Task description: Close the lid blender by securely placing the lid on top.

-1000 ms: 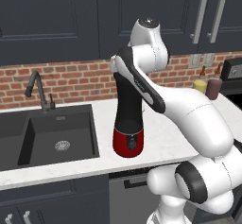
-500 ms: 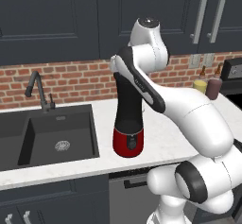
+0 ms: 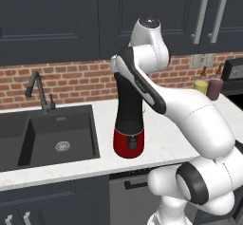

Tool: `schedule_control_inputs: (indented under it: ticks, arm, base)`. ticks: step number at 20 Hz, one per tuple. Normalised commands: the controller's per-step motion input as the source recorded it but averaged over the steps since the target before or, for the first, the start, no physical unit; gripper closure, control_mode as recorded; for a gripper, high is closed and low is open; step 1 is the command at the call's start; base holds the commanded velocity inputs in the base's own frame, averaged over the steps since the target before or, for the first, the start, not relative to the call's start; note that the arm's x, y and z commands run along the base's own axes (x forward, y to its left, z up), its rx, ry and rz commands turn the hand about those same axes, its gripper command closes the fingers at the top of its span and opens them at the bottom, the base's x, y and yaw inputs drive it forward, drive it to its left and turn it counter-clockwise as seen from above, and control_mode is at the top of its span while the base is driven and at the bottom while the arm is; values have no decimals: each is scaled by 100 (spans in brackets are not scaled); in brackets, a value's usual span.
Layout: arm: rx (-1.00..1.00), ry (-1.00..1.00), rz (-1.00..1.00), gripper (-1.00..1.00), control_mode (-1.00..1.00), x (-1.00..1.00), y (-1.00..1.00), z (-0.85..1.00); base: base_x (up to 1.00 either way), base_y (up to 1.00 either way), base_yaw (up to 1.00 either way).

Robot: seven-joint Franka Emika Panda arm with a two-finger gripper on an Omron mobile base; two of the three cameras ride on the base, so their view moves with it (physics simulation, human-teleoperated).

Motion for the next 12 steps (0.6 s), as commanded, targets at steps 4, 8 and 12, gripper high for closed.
schedule_control_inputs:
  ticks: [4,8,12]
  arm:
    - [0,-2,0,-100,-100,-32,0,3]
    - [0,-1,0,-100,-100,-42,0,2]
    - [0,-1,0,-100,-100,-42,0,7]
  base:
    - [0,0,0]
    - [0,0,0]
    - [0,0,0]
